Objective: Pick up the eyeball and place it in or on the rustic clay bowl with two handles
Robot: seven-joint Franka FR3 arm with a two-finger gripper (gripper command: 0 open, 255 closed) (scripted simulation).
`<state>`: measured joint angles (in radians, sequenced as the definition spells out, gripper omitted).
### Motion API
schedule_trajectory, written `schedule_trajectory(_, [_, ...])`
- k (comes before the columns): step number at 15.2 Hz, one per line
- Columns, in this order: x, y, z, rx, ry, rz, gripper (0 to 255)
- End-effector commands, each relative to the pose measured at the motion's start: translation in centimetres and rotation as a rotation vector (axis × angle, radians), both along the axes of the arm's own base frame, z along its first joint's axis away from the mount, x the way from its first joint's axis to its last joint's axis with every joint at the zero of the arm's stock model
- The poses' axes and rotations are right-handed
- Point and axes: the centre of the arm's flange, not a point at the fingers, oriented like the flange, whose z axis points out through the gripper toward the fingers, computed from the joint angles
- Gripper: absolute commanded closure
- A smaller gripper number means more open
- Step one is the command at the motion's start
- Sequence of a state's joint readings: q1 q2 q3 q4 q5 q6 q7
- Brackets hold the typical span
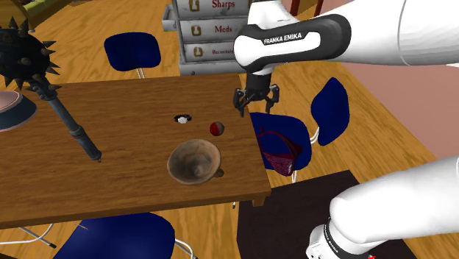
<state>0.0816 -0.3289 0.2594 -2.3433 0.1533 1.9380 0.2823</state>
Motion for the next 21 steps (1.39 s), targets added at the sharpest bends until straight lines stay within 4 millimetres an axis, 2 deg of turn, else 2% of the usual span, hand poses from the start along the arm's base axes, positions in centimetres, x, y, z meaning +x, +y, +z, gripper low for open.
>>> schedule_trajectory(1, [1.0, 1.8, -1.5, 0.008, 0.000, -0.016, 0])
schedule_trajectory(12, [8.3, 11.3, -8.4, 0.047, 0.004, -0.097, 0])
schedule_trajectory(19, [7.9, 11.6, -12.1, 0.047, 0.004, -0.097, 0])
schedule_trajectory(21, [7.9, 11.6, -12.4, 0.047, 0.004, -0.097, 0])
